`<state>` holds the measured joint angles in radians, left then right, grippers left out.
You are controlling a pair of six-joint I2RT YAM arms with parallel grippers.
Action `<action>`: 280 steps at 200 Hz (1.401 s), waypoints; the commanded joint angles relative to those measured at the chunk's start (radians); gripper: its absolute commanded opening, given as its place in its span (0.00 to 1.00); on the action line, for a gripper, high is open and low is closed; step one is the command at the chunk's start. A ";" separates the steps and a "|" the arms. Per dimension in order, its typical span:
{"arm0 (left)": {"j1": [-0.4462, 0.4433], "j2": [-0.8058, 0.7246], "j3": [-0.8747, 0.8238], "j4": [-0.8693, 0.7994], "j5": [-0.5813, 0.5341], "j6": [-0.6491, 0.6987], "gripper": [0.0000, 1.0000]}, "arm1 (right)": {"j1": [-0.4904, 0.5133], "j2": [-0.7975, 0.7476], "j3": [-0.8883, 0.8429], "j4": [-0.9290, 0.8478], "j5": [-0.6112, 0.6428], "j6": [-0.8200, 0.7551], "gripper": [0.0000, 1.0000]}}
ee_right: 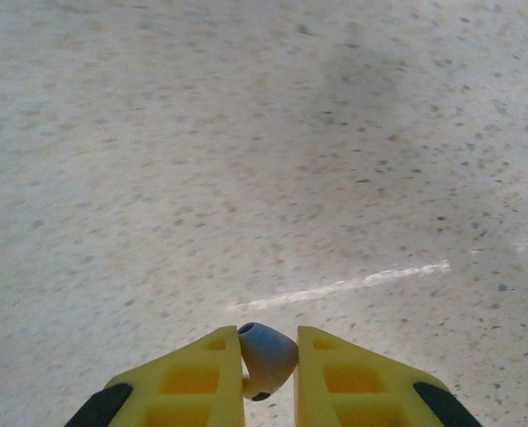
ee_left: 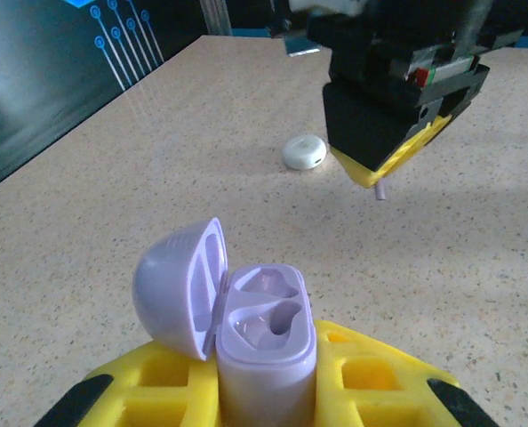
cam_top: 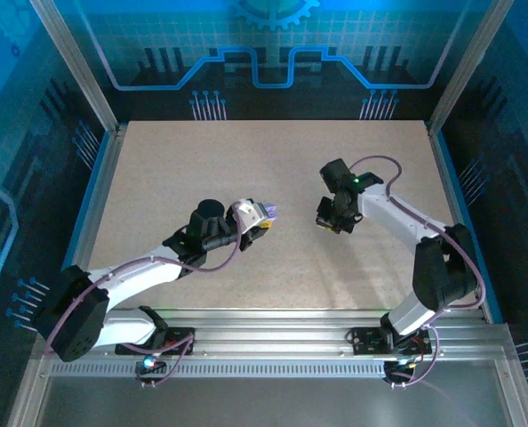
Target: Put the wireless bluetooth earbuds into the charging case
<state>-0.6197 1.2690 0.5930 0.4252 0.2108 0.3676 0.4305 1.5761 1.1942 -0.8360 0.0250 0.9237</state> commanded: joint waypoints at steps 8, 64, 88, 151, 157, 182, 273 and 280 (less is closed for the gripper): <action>0.005 0.012 0.003 0.090 0.057 -0.027 0.18 | 0.058 -0.064 0.050 0.006 0.026 -0.021 0.17; 0.006 0.018 -0.033 0.193 0.106 -0.006 0.18 | 0.177 -0.151 0.075 0.116 0.068 -0.119 0.17; 0.005 0.017 -0.037 0.193 0.116 0.024 0.18 | 0.208 -0.186 0.062 0.167 0.071 -0.174 0.17; 0.002 -0.004 -0.045 0.179 0.106 0.127 0.17 | 0.280 -0.245 0.044 0.300 0.067 -0.312 0.17; 0.001 -0.007 -0.047 0.178 0.100 0.133 0.17 | 0.286 -0.249 0.044 0.311 0.069 -0.323 0.17; 0.001 -0.019 -0.048 0.175 0.088 0.139 0.17 | 0.312 -0.254 0.037 0.345 0.081 -0.348 0.18; 0.001 -0.032 -0.037 0.188 0.068 0.072 0.18 | 0.383 -0.235 0.030 0.364 0.139 -0.397 0.18; 0.001 -0.033 -0.035 0.188 0.065 0.066 0.18 | 0.387 -0.235 0.027 0.364 0.139 -0.399 0.18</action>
<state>-0.6182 1.2648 0.5583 0.5747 0.2844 0.4656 0.8001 1.3445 1.2339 -0.4900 0.1333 0.5484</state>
